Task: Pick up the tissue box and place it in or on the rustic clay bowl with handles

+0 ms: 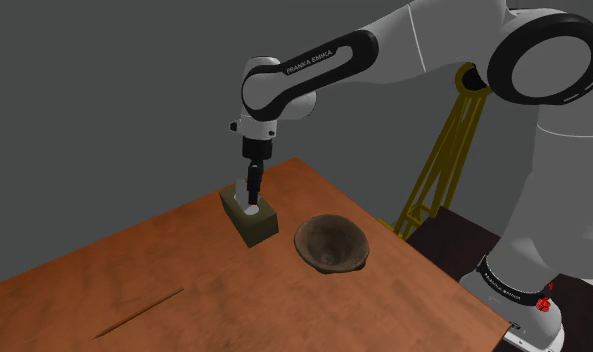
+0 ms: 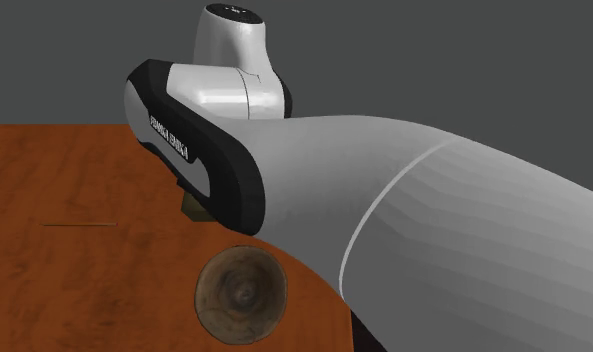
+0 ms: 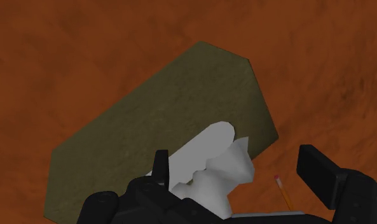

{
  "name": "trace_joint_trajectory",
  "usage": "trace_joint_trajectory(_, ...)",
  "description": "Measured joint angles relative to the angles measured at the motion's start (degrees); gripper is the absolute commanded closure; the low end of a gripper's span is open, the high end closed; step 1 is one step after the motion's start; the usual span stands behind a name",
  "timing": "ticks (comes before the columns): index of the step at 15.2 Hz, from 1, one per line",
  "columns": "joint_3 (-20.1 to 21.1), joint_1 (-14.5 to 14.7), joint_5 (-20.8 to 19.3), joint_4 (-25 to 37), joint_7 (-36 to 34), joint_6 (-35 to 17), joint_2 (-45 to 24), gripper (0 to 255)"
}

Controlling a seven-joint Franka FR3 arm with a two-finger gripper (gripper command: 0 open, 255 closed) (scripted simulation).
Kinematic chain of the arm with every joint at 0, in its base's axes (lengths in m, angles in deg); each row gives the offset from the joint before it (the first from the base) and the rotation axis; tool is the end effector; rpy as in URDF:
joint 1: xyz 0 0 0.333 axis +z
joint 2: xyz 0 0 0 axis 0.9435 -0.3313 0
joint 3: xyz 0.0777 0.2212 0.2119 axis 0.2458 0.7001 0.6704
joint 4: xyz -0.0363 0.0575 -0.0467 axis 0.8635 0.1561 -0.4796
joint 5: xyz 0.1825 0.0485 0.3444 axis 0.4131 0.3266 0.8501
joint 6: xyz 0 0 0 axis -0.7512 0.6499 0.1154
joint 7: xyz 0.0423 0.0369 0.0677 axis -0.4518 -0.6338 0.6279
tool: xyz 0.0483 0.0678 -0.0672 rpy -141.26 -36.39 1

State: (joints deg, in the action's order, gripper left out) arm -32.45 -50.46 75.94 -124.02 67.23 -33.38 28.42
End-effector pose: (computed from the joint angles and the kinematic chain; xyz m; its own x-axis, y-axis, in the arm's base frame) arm 0.5641 0.3174 0.3947 0.6225 0.7654 0.1631 0.7599 -0.5413 -0.3600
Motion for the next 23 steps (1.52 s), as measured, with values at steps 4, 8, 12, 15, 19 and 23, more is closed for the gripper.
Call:
trace_joint_trajectory(4, 0.0, 0.0, 0.0, 0.0, 0.0, 0.0, 0.0, 255)
trace_joint_trajectory(8, 0.0, 0.0, 0.0, 0.1, 0.0, 0.0, 0.0, 255)
trace_joint_trajectory(12, 0.0, 0.0, 0.0, 0.2, -0.1, 0.3, 0.2, 255)
trace_joint_trajectory(15, 0.0, 0.0, -0.2, 1.1, -0.8, 1.8, 0.8, 255)
trace_joint_trajectory(19, -0.1, -0.1, -0.6, 3.3, -1.7, 4.4, 1.4, 255)
trace_joint_trajectory(23, -0.1, -0.2, -0.8, 5.3, -2.7, 7.0, 2.2, 255)
